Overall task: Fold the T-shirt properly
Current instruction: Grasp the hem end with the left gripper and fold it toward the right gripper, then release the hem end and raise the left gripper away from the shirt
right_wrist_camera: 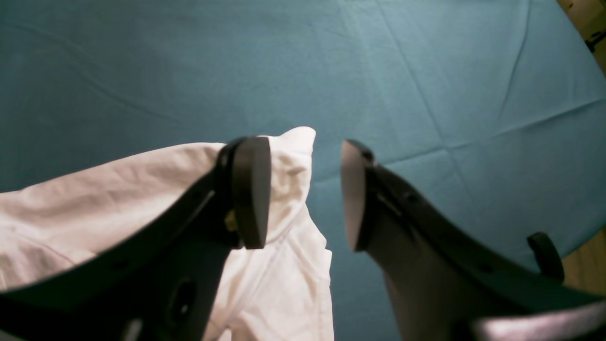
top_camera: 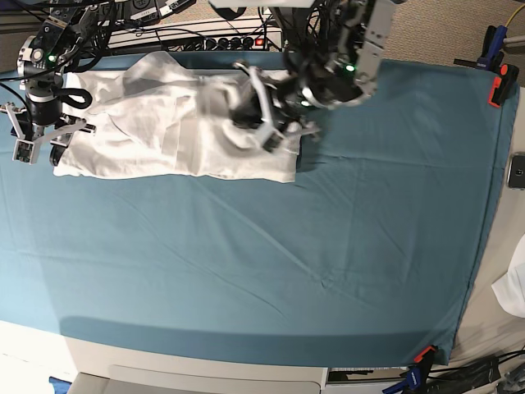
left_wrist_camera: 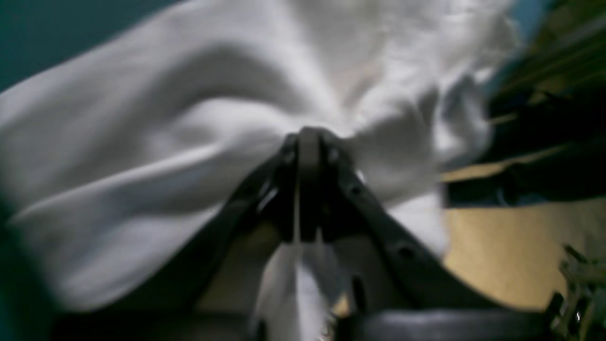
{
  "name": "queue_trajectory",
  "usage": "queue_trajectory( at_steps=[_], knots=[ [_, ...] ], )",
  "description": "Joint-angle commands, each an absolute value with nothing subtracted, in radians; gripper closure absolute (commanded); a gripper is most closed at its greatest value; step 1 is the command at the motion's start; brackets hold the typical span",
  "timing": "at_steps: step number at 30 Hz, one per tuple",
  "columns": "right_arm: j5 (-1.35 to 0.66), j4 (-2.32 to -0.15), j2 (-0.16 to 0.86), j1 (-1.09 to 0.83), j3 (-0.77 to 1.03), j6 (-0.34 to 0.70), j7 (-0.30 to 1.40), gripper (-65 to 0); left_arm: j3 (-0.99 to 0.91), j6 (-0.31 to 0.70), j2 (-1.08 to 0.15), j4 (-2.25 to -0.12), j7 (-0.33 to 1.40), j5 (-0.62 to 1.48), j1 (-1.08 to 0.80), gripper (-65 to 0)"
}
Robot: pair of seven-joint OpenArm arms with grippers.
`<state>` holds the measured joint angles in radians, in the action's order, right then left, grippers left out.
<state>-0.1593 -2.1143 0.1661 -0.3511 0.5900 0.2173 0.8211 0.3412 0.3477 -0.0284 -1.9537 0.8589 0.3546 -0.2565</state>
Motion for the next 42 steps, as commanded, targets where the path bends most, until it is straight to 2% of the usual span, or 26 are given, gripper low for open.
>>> queue_trajectory(
  at_steps=[1,4,9,13,16,18,22,27,36,37,42],
  knots=[
    [-0.165,-2.132,0.181,-0.346,0.596,0.213,0.790,-24.7,0.367,0.355,-0.016,-1.971,0.838,0.366,-0.252,0.0],
    [-0.165,-2.132,0.181,-0.346,0.596,0.213,0.788,-24.7,0.447,0.378,-0.017,-1.970,0.842,0.366,-0.252,0.0],
    [-0.164,-2.132,0.181,-0.346,0.596,0.214,0.785,-24.7,0.549,0.484,-0.017,-1.970,0.846,0.366,-0.252,0.0],
    [-0.164,-2.132,0.181,-0.346,0.596,0.215,0.785,-24.7,0.572,0.586,-0.017,-1.970,0.857,0.367,-0.250,0.0],
    [-0.164,-2.132,0.183,-0.347,0.596,0.221,0.785,-24.7,0.571,0.596,-0.017,-1.985,0.859,0.369,-0.247,0.0],
    [-0.165,-2.132,0.186,-0.347,0.596,0.229,0.785,-24.7,0.567,0.567,-0.017,-2.020,0.851,0.370,-0.247,0.0],
    [-0.164,-2.132,0.200,-0.347,0.597,0.231,0.785,-24.7,0.520,0.430,-0.016,-2.088,0.777,0.349,-0.247,0.0],
    [-0.165,-2.132,0.200,-0.346,0.596,0.231,0.784,-24.7,0.434,0.307,-0.015,-2.074,0.751,0.214,-0.236,0.0],
    [-0.172,-2.132,0.200,-0.346,0.596,0.231,0.782,-24.7,0.486,0.289,-0.017,-1.941,0.847,0.183,-0.236,0.0],
    [-0.172,-2.132,0.199,-0.346,0.596,0.231,0.782,-24.7,0.506,0.303,-0.017,-1.941,0.871,0.183,-0.236,0.0],
    [-0.172,-2.132,0.200,-0.346,0.596,0.231,0.782,-24.7,0.606,0.509,-0.017,-1.941,0.936,0.257,-0.236,0.0]
  ],
)
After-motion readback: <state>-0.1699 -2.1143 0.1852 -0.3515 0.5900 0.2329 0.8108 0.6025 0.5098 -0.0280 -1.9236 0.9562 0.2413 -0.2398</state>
